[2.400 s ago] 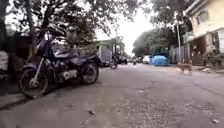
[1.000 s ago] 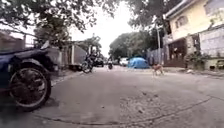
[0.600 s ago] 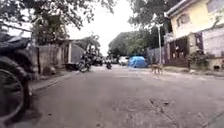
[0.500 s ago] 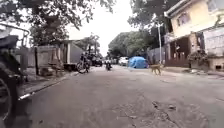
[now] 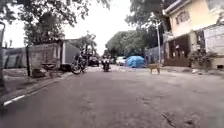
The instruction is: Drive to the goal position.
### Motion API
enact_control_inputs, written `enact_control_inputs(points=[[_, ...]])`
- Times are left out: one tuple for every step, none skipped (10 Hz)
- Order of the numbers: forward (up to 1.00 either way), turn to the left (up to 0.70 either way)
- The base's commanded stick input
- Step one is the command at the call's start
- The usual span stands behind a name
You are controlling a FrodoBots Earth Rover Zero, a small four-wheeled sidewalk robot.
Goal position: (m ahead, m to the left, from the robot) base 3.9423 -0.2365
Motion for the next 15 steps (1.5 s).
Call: enact_control_inputs(points=[[-1.0, 0.0], [-1.0, 0.0], [-1.0, 0.0], [-1.0, 0.0], [-1.0, 0.0], [-1.0, 0.0], [-1.0, 0.0], [-0.97, 0.0], [-0.39, 0.0], [0.0, 0.0], [0.0, 0.0], [0.0, 0.0], [0.0, 0.0], [0.0, 0.0], [0.0, 0.0]])
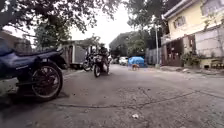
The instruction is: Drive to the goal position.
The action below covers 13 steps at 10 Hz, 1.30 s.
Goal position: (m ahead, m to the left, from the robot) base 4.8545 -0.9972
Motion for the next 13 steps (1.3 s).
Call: enact_control_inputs(points=[[0.0, 0.0], [0.0, 0.0], [0.0, 0.0], [0.16, -0.04], [0.4, -0.11], [0.64, -0.17], [0.89, -0.24], [1.0, -0.27], [1.0, -0.27], [1.0, -0.27], [1.0, -0.27], [1.0, -0.27], [1.0, -0.27]])
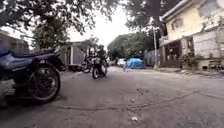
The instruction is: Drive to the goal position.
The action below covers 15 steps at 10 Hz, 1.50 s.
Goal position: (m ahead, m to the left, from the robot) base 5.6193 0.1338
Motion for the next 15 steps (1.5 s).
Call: enact_control_inputs(points=[[1.0, -0.27], [1.0, -0.27], [1.0, -0.27], [1.0, -0.27], [0.87, -0.23], [0.66, -0.18], [0.45, -0.12], [0.24, -0.07], [0.03, -0.01], [0.0, 0.15], [0.0, 0.32], [0.0, 0.34], [0.0, 0.0], [0.0, 0.0], [0.0, 0.0]])
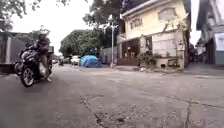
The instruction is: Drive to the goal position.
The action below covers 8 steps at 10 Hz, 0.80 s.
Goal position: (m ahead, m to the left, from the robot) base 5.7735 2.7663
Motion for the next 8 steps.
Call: enact_control_inputs(points=[[0.0, 0.0], [-1.0, 0.0], [-1.0, 0.0], [-1.0, 0.0], [-1.0, 0.0], [-1.0, 0.0], [-1.0, 0.0], [-1.0, 0.0]])
